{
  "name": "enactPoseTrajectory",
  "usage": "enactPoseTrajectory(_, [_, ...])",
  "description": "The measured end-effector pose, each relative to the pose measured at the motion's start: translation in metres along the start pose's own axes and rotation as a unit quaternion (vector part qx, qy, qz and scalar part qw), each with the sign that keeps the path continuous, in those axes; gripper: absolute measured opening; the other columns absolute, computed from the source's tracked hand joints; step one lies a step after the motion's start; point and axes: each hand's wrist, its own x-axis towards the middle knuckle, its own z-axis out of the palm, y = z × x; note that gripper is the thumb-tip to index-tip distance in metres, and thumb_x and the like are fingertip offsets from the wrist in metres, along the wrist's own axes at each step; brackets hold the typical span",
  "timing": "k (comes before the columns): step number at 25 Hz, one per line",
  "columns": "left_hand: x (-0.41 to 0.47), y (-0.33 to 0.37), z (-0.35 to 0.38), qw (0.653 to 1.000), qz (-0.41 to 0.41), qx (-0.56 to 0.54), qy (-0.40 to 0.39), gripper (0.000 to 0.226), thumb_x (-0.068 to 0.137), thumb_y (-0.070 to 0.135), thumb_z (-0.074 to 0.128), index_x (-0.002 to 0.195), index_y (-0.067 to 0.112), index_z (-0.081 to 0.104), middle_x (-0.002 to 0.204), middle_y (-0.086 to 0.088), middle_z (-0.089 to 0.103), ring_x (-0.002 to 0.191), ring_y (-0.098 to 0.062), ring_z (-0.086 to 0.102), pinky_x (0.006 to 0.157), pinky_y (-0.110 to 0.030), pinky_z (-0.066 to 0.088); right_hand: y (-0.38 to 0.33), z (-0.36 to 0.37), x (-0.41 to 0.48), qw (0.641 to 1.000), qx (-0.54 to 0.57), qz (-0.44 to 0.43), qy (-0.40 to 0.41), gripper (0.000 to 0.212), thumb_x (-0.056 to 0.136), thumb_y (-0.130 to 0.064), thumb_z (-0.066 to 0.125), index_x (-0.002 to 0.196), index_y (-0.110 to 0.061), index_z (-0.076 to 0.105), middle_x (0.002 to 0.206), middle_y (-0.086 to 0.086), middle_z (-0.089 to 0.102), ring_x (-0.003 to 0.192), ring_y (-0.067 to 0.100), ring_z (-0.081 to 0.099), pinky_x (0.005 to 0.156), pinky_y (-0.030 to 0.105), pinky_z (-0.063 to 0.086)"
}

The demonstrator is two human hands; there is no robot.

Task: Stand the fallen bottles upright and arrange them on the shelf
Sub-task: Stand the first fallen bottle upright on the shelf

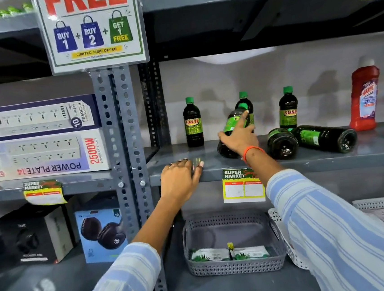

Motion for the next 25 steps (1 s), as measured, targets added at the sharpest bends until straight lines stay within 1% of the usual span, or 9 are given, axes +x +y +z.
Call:
enactPoseTrajectory(3, [-0.004, 0.003, 0.002, 1.000, -0.003, 0.011, 0.017, 0.045, 0.098, 0.046, 0.033, 0.082, 0.012, 0.059, 0.084, -0.008, 0.069, 0.080, -0.028, 0.063, 0.070, -0.036, 0.041, -0.006, 0.015, -0.015, 0.994, 0.035, -0.086, 0.050, 0.110, 0.082, -0.040, 0.066, 0.150, -0.011, -0.016, 0.147, 0.029, 0.025, 0.114, 0.051, 0.053, 0.091, 0.047, 0.046])
enactPoseTrajectory(5, [-0.002, 0.003, 0.001, 1.000, -0.007, 0.012, 0.018, 0.044, 0.098, 0.045, 0.035, 0.084, 0.011, 0.060, 0.085, -0.008, 0.070, 0.081, -0.028, 0.063, 0.070, -0.036, 0.041, -0.010, 0.021, -0.017, 0.990, 0.059, -0.115, 0.046, 0.118, 0.078, -0.037, 0.072, 0.149, -0.009, -0.017, 0.149, 0.027, 0.022, 0.114, 0.048, 0.055, 0.090, 0.046, 0.047])
enactPoseTrajectory(8, [-0.002, 0.001, 0.000, 1.000, 0.010, 0.000, 0.021, 0.053, 0.096, 0.051, 0.027, 0.086, 0.010, 0.060, 0.088, -0.009, 0.070, 0.082, -0.028, 0.064, 0.068, -0.035, 0.042, -0.015, 0.027, -0.020, 0.987, 0.071, -0.141, 0.035, 0.124, 0.074, -0.031, 0.080, 0.149, -0.006, -0.016, 0.149, 0.022, 0.022, 0.121, 0.043, 0.052, 0.096, 0.045, 0.045])
enactPoseTrajectory(11, [-0.002, -0.007, -0.001, 0.999, 0.010, 0.023, 0.027, 0.072, 0.088, 0.062, 0.012, 0.090, 0.011, 0.062, 0.094, -0.008, 0.070, 0.086, -0.027, 0.064, 0.066, -0.034, 0.043, -0.016, 0.033, -0.018, 0.990, 0.081, -0.113, 0.012, 0.127, 0.069, -0.036, 0.082, 0.150, -0.002, -0.008, 0.149, 0.023, 0.024, 0.129, 0.042, 0.042, 0.106, 0.044, 0.037])
enactPoseTrajectory(15, [-0.007, -0.008, 0.002, 0.997, -0.021, 0.048, 0.050, 0.070, 0.089, 0.063, 0.019, 0.086, 0.010, 0.065, 0.087, -0.008, 0.071, 0.083, -0.029, 0.064, 0.070, -0.036, 0.045, -0.013, 0.039, -0.016, 0.996, 0.032, -0.077, 0.029, 0.120, 0.062, -0.056, 0.080, 0.146, 0.003, 0.016, 0.139, 0.025, 0.038, 0.127, 0.040, 0.041, 0.105, 0.042, 0.036])
enactPoseTrajectory(18, [-0.007, -0.007, 0.005, 0.997, -0.024, 0.043, 0.064, 0.066, 0.090, 0.061, 0.025, 0.080, 0.008, 0.064, 0.080, -0.010, 0.070, 0.077, -0.030, 0.063, 0.067, -0.037, 0.046, -0.013, 0.040, -0.008, 0.994, 0.077, -0.080, 0.004, 0.115, 0.065, -0.042, 0.082, 0.148, -0.001, 0.014, 0.140, 0.023, 0.042, 0.128, 0.039, 0.044, 0.104, 0.043, 0.039])
enactPoseTrajectory(20, [-0.006, -0.010, 0.004, 0.997, -0.016, 0.032, 0.064, 0.067, 0.089, 0.061, 0.025, 0.081, 0.006, 0.064, 0.080, -0.012, 0.070, 0.075, -0.031, 0.063, 0.066, -0.036, 0.046, -0.012, 0.040, -0.006, 0.986, 0.134, -0.084, -0.043, 0.110, 0.068, -0.031, 0.081, 0.149, -0.005, 0.011, 0.138, 0.018, 0.049, 0.127, 0.036, 0.048, 0.102, 0.042, 0.042])
enactPoseTrajectory(23, [-0.007, -0.016, 0.004, 0.997, -0.003, 0.034, 0.066, 0.069, 0.089, 0.062, 0.025, 0.085, 0.006, 0.066, 0.081, -0.012, 0.070, 0.075, -0.031, 0.063, 0.066, -0.036, 0.047, -0.010, 0.041, -0.008, 0.968, 0.217, -0.070, -0.107, 0.084, 0.068, -0.020, 0.080, 0.137, -0.006, 0.033, 0.123, 0.013, 0.061, 0.116, 0.029, 0.058, 0.094, 0.036, 0.048])
enactPoseTrajectory(25, [-0.012, -0.015, 0.005, 0.996, -0.019, 0.049, 0.077, 0.064, 0.088, 0.061, 0.029, 0.082, 0.008, 0.064, 0.079, -0.010, 0.069, 0.074, -0.031, 0.061, 0.070, -0.038, 0.046, -0.010, 0.041, -0.010, 0.966, 0.218, -0.071, -0.122, 0.079, 0.063, -0.026, 0.084, 0.128, -0.009, 0.042, 0.119, 0.008, 0.057, 0.114, 0.021, 0.055, 0.096, 0.035, 0.046])
